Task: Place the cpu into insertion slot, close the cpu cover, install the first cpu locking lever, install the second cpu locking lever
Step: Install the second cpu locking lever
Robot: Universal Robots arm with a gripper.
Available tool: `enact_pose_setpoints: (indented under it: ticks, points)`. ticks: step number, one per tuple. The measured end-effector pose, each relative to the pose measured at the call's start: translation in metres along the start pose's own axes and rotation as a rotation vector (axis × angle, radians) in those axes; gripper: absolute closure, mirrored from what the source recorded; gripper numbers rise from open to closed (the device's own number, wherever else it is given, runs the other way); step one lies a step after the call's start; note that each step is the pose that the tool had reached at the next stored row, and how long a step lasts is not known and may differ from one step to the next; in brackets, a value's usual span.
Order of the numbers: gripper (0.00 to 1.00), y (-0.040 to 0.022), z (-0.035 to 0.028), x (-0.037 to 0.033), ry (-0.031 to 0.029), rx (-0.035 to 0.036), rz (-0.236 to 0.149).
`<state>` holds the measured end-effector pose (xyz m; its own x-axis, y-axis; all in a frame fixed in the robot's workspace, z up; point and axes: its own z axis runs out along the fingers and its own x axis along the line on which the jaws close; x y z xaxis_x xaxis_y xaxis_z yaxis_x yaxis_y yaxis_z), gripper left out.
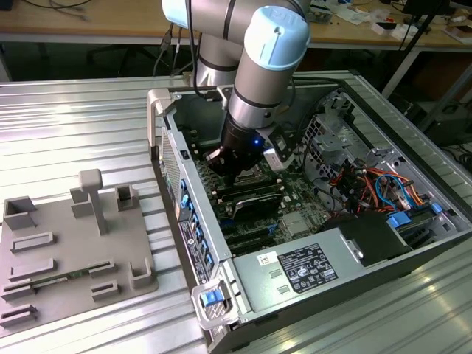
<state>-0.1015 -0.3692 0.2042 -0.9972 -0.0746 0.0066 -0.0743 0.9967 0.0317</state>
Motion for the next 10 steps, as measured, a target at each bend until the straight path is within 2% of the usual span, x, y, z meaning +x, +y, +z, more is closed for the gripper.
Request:
enact_pose_setpoints:
  ticks: [10]
  points:
    - [0.89,-0.0015,0.0033,0.0,-0.0002,-0.0021,0.0]
